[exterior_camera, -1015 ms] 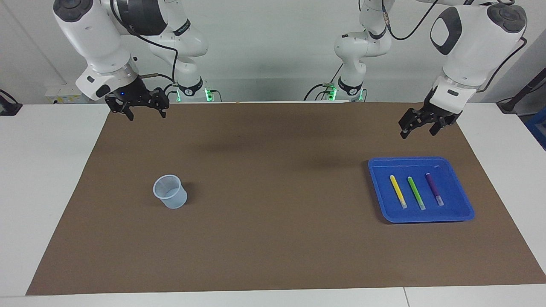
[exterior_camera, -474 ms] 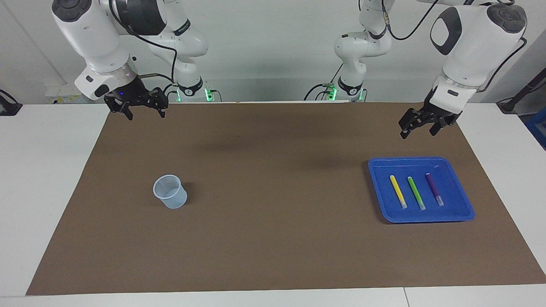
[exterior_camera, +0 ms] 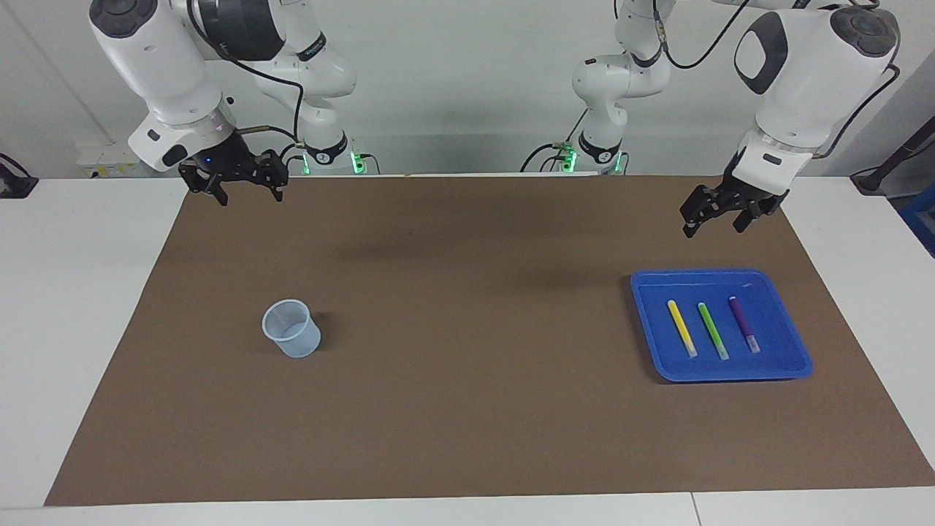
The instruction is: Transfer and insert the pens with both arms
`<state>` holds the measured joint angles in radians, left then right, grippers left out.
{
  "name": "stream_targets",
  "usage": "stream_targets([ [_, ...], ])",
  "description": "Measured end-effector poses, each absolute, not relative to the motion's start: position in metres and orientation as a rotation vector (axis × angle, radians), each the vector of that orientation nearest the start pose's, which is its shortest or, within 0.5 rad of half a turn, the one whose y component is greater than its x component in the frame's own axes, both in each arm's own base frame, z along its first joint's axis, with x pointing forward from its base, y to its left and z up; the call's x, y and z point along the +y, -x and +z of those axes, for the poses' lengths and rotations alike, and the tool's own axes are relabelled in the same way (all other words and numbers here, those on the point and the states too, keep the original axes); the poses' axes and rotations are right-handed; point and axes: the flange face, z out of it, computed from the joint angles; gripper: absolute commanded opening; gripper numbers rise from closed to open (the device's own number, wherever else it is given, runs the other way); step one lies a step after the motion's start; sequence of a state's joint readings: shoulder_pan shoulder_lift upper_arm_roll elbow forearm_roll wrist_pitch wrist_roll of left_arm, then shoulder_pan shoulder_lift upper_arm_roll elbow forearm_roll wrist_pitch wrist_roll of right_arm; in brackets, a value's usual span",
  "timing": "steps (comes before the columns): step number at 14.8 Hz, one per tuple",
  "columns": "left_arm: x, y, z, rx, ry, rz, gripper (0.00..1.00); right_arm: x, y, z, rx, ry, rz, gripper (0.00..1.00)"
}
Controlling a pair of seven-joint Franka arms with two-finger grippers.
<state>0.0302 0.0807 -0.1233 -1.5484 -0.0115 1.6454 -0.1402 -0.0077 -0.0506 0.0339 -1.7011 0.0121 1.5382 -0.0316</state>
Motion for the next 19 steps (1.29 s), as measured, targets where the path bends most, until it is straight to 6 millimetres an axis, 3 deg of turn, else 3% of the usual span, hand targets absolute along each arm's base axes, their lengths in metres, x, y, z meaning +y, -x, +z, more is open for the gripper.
stream_targets([
  [3,-0.04,-0.578,0.594,-0.18,3.154,-0.012,1.0,0.016,-0.531,0.588,-0.09,3.125,0.177,1.0],
  [5,-0.028,-0.576,0.583,-0.23,3.15,-0.065,1.0,0.016,-0.531,0.588,-0.09,3.125,0.177,1.0],
  [10,-0.019,-0.583,0.516,-0.26,3.15,-0.125,1.0,0.016,-0.53,0.588,-0.09,3.125,0.176,1.0],
  [19,0.005,-0.639,0.392,-0.252,3.17,-0.191,1.0,0.016,-0.53,0.588,-0.09,3.125,0.178,1.0],
])
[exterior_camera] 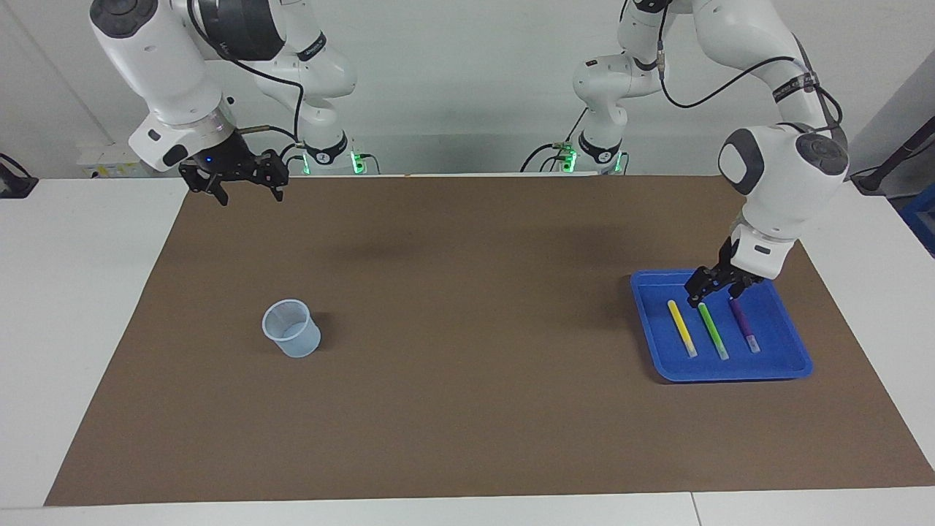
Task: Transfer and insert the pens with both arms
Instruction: 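Lower the left gripper onto the yellow pen and close it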
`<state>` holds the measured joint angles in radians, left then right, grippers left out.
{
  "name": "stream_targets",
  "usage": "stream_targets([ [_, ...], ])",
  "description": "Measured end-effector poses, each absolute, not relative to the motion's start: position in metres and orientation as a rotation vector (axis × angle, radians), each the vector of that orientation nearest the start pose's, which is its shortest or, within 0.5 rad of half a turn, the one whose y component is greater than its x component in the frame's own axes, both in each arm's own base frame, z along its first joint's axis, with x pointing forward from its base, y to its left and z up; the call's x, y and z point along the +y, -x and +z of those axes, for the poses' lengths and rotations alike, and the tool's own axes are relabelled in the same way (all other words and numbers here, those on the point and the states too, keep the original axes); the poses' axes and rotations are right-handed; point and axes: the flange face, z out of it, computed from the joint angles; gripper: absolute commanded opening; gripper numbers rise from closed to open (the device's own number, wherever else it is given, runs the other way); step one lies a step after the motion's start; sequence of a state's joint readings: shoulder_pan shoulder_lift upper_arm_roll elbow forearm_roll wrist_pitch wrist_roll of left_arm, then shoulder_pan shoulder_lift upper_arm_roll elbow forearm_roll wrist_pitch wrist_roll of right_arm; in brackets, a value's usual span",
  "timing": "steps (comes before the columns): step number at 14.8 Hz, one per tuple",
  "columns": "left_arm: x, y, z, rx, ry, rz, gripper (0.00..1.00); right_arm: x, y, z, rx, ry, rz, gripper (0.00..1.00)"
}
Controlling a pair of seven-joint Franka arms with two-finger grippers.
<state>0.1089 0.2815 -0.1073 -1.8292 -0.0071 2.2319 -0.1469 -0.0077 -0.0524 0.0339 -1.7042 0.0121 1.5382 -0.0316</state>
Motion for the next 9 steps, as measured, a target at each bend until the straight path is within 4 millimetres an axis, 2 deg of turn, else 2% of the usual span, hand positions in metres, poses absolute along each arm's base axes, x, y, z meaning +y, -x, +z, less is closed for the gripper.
stream_targets([
  [4,0.005,-0.65,0.352,-0.228,3.166,-0.197,1.0,0.016,-0.53,0.588,-0.09,3.125,0.177,1.0],
  [9,0.005,-0.645,0.336,-0.135,3.152,-0.152,1.0,0.016,-0.53,0.588,-0.09,3.125,0.177,1.0],
])
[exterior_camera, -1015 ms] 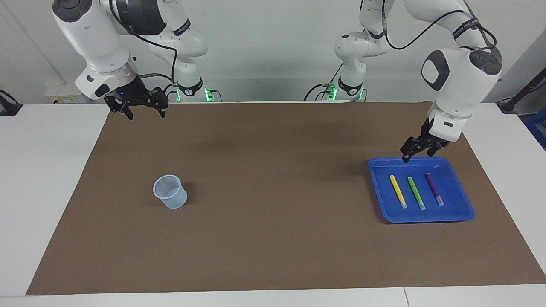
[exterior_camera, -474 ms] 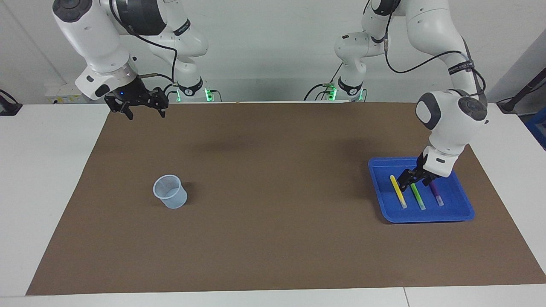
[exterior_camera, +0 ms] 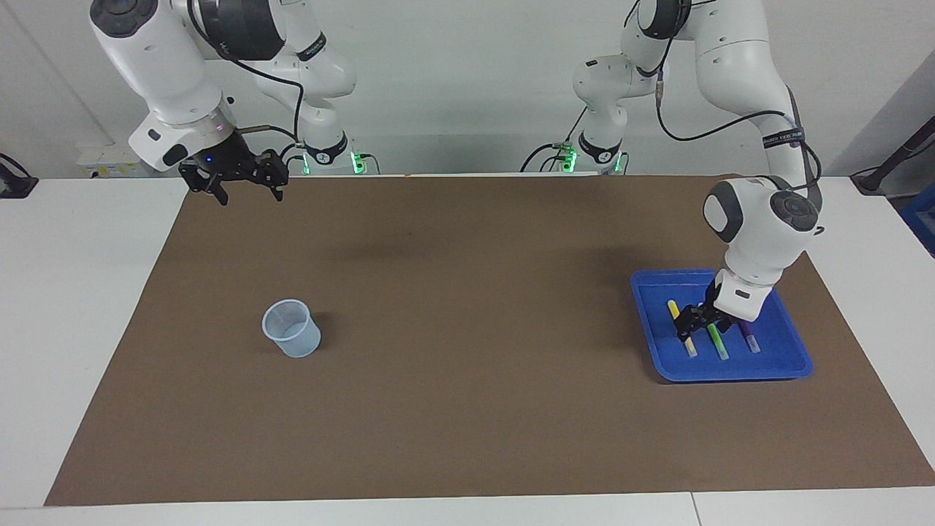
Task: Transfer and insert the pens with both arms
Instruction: 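Lower the left gripper onto the yellow pen and close it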
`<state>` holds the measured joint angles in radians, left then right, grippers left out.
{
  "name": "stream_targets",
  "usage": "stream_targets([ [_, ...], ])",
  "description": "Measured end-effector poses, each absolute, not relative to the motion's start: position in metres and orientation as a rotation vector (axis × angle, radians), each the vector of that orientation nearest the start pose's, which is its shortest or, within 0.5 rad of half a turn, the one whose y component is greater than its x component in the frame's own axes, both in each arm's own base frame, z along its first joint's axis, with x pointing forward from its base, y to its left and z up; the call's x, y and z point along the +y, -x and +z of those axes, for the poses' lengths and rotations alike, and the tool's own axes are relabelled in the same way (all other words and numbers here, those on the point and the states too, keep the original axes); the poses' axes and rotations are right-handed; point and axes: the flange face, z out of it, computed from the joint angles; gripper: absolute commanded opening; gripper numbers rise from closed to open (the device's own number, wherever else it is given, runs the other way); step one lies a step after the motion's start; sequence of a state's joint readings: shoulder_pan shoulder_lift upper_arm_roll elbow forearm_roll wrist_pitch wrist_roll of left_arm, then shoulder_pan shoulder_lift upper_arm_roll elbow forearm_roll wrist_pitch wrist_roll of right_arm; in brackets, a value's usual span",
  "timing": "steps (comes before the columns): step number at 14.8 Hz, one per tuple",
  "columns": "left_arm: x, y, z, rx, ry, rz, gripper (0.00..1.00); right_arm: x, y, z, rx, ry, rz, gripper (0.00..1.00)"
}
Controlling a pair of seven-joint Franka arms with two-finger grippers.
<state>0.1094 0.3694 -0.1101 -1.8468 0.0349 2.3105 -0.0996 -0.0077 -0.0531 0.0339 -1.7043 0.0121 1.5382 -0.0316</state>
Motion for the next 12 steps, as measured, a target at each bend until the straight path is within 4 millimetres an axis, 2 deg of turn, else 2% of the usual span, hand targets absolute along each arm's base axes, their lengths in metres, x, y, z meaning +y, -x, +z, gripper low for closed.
stream_targets([
  [7,-0.003,-0.622,0.293,-0.024,3.138,-0.122,1.0,0.016,-0.53,0.588,-0.09,3.125,0.177,1.0],
  [8,-0.003,-0.621,0.292,-0.023,3.138,-0.122,0.95,0.016,-0.53,0.588,-0.09,3.125,0.177,1.0],
  [12,-0.004,-0.621,0.293,-0.022,3.138,-0.13,0.37,0.016,-0.53,0.588,-0.09,3.125,0.177,1.0],
])
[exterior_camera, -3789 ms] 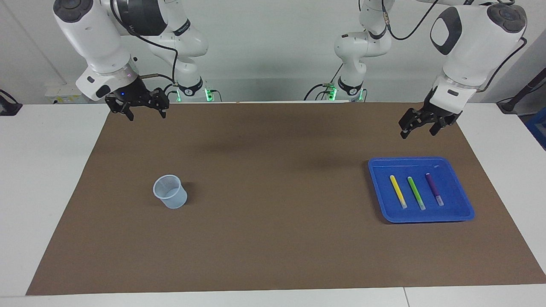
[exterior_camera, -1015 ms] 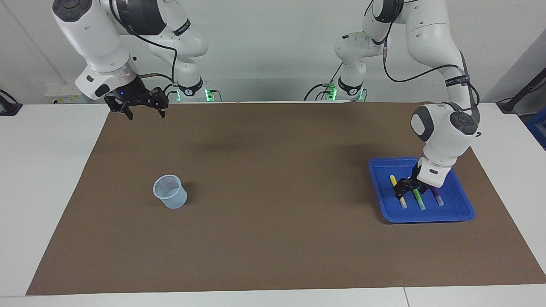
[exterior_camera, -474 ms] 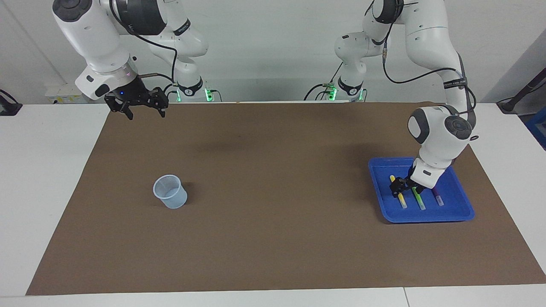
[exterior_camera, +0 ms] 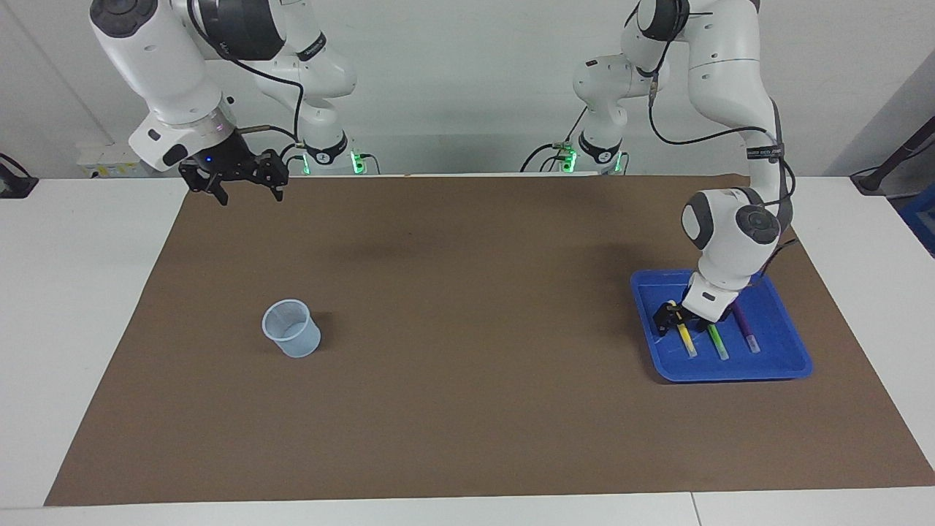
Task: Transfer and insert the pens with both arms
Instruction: 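Lower the left gripper onto the yellow pen and close it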
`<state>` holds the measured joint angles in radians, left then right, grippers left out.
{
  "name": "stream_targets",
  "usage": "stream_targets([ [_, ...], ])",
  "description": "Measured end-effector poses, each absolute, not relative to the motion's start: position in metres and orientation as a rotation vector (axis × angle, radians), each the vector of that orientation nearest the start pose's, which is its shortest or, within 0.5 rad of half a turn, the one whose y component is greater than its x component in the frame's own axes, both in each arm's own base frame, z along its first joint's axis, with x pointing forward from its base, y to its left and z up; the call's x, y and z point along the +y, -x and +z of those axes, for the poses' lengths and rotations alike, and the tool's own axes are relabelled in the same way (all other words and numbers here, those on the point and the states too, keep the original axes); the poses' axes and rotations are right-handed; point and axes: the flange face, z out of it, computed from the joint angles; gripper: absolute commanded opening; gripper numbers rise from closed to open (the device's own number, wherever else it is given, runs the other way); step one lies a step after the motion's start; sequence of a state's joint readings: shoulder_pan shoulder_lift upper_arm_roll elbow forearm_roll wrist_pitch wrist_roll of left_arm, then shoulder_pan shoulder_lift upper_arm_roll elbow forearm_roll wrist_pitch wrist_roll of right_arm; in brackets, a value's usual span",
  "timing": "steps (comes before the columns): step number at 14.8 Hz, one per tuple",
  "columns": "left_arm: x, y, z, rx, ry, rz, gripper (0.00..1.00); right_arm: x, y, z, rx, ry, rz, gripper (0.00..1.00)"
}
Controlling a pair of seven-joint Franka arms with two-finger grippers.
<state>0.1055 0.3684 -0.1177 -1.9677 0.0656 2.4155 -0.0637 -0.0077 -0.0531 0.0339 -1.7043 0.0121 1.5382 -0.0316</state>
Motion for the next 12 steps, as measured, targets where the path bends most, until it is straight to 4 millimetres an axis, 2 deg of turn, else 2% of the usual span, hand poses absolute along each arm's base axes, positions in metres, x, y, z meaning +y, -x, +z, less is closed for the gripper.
stream_targets([
  [3,-0.004,-0.622,0.3,-0.022,3.137,-0.148,0.0,0.016,-0.53,0.588,-0.09,3.125,0.177,1.0],
  [10,-0.002,-0.622,0.304,-0.03,3.136,-0.138,0.0,0.016,-0.53,0.588,-0.09,3.125,0.177,1.0],
  [12,0.005,-0.626,0.314,-0.048,3.131,-0.075,0.0,0.016,-0.53,0.588,-0.09,3.125,0.177,1.0],
])
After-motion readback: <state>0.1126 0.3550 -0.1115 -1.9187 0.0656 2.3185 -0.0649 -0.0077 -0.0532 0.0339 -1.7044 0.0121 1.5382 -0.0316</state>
